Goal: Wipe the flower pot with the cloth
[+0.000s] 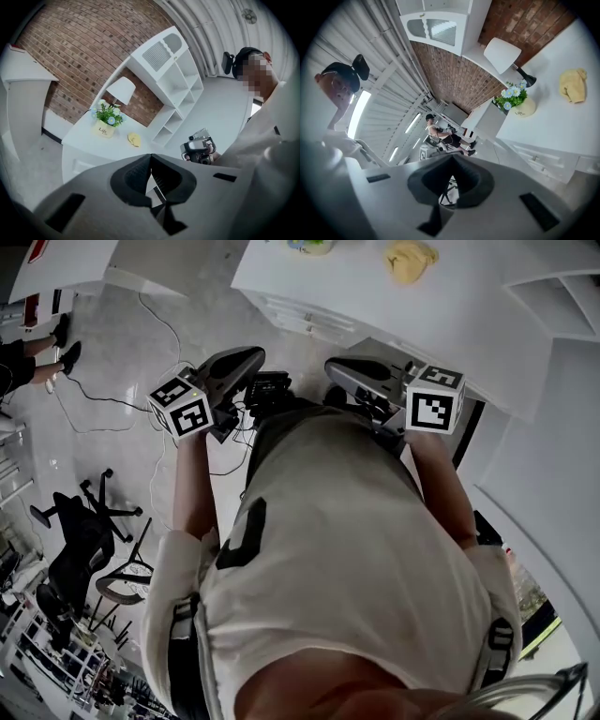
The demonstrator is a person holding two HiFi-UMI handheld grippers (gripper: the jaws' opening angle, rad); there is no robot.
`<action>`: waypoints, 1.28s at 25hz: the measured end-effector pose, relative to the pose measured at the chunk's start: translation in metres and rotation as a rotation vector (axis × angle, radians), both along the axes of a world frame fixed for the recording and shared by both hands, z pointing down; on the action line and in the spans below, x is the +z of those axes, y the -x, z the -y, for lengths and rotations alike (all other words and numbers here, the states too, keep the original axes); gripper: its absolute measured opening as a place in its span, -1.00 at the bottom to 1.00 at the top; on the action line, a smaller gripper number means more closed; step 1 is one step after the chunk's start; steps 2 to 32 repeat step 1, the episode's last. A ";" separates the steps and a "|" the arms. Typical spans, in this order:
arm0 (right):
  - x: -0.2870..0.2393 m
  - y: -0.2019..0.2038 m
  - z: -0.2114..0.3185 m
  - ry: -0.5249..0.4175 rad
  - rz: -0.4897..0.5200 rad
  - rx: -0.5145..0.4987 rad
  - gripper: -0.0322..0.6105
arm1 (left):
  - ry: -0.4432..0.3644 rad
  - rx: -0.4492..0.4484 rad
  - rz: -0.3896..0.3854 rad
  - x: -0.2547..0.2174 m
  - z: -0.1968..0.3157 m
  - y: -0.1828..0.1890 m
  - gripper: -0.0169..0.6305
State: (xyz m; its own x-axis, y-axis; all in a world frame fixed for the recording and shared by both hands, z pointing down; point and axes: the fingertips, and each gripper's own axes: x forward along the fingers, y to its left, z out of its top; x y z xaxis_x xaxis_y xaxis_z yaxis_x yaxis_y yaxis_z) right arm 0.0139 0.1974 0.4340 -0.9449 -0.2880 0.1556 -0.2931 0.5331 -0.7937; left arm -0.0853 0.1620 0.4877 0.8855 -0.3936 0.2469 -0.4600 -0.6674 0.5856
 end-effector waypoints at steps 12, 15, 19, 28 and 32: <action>-0.001 0.007 0.000 -0.002 -0.009 -0.003 -0.87 | 0.002 -0.008 0.005 0.002 0.000 0.009 -0.89; -0.001 0.007 0.000 -0.002 -0.009 -0.003 -0.87 | 0.002 -0.008 0.005 0.002 0.000 0.009 -0.89; -0.001 0.007 0.000 -0.002 -0.009 -0.003 -0.87 | 0.002 -0.008 0.005 0.002 0.000 0.009 -0.89; -0.001 0.007 0.000 -0.002 -0.009 -0.003 -0.87 | 0.002 -0.008 0.005 0.002 0.000 0.009 -0.89; -0.001 0.007 0.000 -0.002 -0.009 -0.003 -0.87 | 0.002 -0.008 0.005 0.002 0.000 0.009 -0.89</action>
